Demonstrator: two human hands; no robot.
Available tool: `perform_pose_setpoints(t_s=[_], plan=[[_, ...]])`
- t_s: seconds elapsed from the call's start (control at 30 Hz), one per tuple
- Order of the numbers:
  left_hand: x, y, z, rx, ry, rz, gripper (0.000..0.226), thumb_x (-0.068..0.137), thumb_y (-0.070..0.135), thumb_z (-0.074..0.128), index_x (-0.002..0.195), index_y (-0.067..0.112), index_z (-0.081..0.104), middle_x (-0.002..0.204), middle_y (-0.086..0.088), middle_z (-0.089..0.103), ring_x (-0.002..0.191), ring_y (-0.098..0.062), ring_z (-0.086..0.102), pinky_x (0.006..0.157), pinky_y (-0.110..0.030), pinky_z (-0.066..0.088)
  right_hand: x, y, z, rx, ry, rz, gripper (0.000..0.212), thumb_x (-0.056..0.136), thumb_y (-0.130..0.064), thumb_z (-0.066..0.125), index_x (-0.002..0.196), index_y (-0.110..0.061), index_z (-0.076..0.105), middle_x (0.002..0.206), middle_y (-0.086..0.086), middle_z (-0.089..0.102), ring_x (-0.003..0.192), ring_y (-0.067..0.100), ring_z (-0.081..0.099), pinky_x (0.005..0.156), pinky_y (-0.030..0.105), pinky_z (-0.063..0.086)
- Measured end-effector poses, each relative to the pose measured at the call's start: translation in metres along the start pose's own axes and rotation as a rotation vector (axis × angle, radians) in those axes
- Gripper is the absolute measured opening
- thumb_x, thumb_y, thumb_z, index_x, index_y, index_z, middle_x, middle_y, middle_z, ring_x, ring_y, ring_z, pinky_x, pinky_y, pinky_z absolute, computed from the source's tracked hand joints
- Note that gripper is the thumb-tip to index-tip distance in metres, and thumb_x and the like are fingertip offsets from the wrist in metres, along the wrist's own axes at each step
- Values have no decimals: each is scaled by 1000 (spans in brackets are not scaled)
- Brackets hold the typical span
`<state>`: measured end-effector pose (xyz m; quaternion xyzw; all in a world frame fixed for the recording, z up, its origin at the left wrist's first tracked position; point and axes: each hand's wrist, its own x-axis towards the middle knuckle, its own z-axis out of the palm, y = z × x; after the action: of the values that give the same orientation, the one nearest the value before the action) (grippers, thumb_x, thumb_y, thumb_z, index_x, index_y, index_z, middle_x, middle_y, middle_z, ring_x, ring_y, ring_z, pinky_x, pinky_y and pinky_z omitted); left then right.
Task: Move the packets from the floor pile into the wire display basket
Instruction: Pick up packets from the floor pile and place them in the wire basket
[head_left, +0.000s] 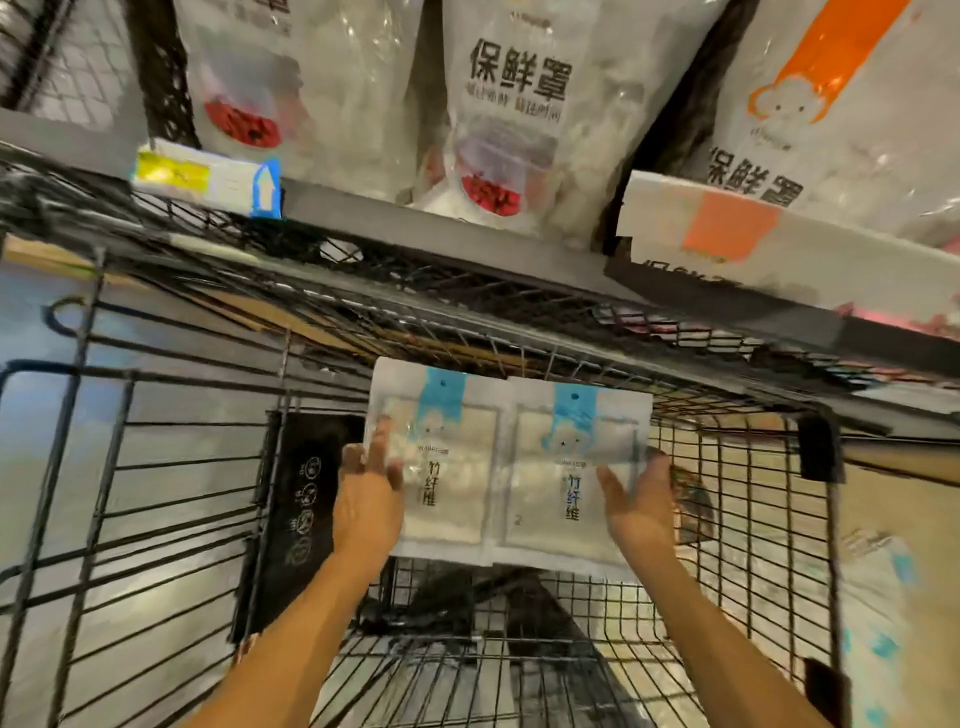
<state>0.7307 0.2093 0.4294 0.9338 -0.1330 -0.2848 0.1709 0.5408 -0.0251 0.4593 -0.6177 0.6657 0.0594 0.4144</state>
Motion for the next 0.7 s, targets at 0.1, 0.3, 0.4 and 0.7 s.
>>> perform_pose_setpoints(t_s=[0.1, 0.3, 0.4, 0.7], plan=[[2, -10, 14, 261, -110, -8, 54, 105, 23, 46, 158, 21, 35, 149, -26, 39, 133, -43, 39, 102, -52, 43, 0, 0, 8, -199, 66, -78, 48, 98, -26, 67, 129, -3, 38, 127, 18, 50, 112, 33, 57, 87, 44, 56], [-1, -6, 10, 529, -16, 191, 71, 91, 23, 65, 155, 7, 37, 153, -35, 37, 140, -51, 36, 109, -59, 33, -10, 1, 4, -699, 216, -278, 53, 100, -44, 51, 136, -5, 43, 126, 16, 53, 119, 33, 52, 103, 53, 42], [-16, 9, -9, 502, 60, 120, 66, 98, 36, 54, 157, 14, 35, 160, -26, 33, 147, -42, 32, 112, -56, 34, -15, 0, -12, -663, 135, -383, 60, 101, -48, 47, 149, -12, 38, 141, 12, 50, 132, 30, 47, 115, 53, 33], [-82, 72, -93, 379, 204, 164, 58, 106, 44, 32, 159, 20, 32, 166, -11, 29, 154, -28, 26, 123, -51, 25, -65, -54, -96, -708, 108, -610, 73, 100, -63, 35, 161, -24, 30, 168, 6, 30, 155, 26, 23, 128, 50, 10]])
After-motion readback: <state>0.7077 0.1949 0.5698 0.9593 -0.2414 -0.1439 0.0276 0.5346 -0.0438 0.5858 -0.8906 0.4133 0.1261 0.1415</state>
